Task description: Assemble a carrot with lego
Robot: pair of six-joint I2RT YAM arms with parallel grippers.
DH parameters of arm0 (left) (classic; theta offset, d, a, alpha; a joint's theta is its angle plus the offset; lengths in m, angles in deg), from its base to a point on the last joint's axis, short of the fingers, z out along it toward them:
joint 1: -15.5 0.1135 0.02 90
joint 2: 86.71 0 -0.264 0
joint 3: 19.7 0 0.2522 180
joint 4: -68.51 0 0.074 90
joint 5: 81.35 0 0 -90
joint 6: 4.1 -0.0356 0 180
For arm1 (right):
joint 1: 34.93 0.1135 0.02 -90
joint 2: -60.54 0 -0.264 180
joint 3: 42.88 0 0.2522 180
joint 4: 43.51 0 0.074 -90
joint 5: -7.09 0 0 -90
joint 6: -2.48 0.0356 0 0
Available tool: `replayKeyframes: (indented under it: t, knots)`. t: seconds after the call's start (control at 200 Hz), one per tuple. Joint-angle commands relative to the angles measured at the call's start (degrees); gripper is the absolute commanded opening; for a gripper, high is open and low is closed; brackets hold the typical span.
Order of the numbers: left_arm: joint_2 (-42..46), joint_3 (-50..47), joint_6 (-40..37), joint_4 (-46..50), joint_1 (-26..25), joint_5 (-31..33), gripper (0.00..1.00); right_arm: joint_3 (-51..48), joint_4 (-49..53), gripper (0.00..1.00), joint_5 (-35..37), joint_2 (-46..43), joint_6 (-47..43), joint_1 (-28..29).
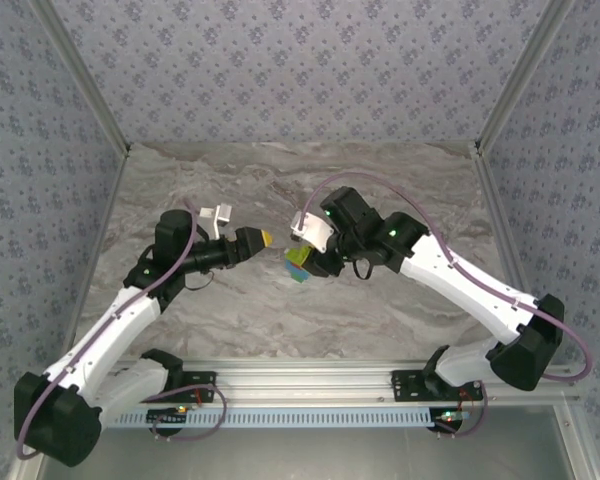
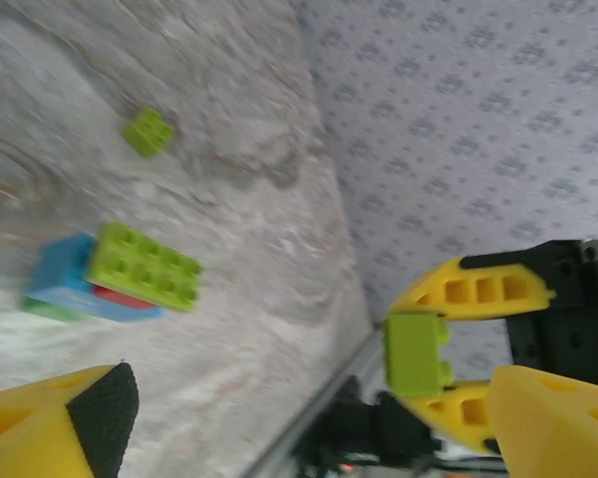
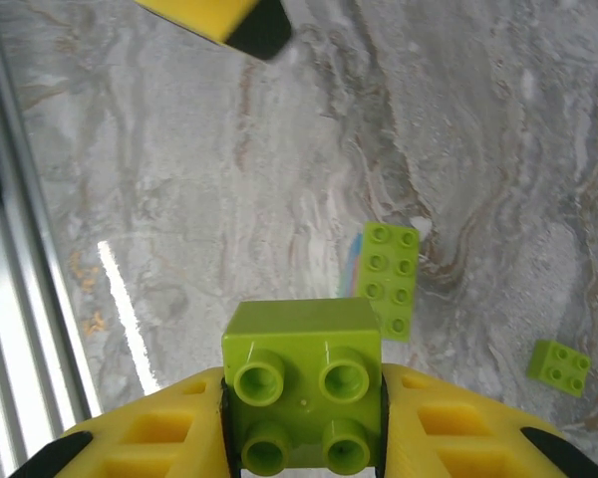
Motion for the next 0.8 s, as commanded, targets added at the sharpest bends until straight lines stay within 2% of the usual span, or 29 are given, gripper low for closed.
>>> replayKeyframes:
  t: [0.0,0.07,0.205,0.56,0.795]
  knots:
    - [-0.3,2.5,6.6,-1.6,-1.0,-8.2,0.88,3.3,4.7,0.35,1.6,1.0,-1.4,2.2]
    - [-0.2,4.0,5.2,2.1,-1.5,-7.7,0.85,4.4,5.0,0.36,2.8,2.5,-1.5,3.2]
    - [-0.2,4.3,6.9,1.8,-3.1,-8.6,0.80,6.8,4.8,0.36,4.2,5.9,-2.2,4.4]
    - [-4.3,3.0,6.8,2.1,-5.2,-10.5,0.81,12.7,4.8,0.35,5.7,11.0,-3.7,5.9]
    - [-6.2,1.1,9.2,-4.5,-5.3,-11.0,0.81,12.3,4.1,0.34,6.1,10.3,-3.6,6.4]
